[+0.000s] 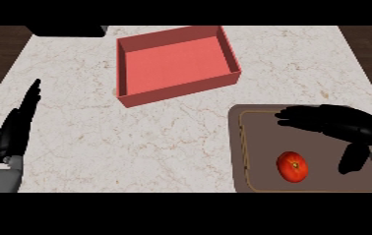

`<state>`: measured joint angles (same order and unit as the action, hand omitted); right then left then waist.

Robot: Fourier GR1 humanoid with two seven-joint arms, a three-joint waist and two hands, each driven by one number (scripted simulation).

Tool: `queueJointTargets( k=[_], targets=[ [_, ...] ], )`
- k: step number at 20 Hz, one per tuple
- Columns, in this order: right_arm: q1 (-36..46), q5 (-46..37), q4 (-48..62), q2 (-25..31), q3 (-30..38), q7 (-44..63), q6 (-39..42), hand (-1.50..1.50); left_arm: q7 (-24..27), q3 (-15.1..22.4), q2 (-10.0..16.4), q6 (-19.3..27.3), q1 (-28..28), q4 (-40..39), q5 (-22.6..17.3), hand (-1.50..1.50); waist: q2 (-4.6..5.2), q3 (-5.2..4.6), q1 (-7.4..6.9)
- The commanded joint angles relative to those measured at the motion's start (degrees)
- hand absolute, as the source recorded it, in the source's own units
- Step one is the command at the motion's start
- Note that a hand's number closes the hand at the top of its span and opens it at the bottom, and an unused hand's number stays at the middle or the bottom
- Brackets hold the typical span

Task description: Pick the tomato from the tray and place it in the cardboard box

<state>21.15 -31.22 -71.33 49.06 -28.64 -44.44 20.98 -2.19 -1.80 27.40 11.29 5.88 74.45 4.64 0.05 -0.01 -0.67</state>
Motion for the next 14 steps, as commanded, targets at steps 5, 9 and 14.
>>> queueJointTargets(
  k=[5, 9, 14],
  targets=[
    [0.3, -9.4, 1.9, -7.2, -0.7, 2.3, 2.6, -1.50, 1.4, -0.4, -3.7, 0.4, 0.9, -2.5, 3.1, 0.00, 0.00, -0.01, 0.49],
    [0.6, -12.3, 3.2, -10.1, 0.6, 1.1, 2.6, -1.50, -1.1, -1.1, -4.4, 1.1, -0.3, 1.0, 4.6, 0.00, -0.01, 0.01, 0.36],
    [-3.4, -13.6, 2.2, -10.2, 1.6, -1.1, 1.6, -1.50, -3.2, -2.9, -3.7, -1.5, -0.1, 2.1, 4.1, 0.00, -0.03, 0.03, 0.48]
  ],
)
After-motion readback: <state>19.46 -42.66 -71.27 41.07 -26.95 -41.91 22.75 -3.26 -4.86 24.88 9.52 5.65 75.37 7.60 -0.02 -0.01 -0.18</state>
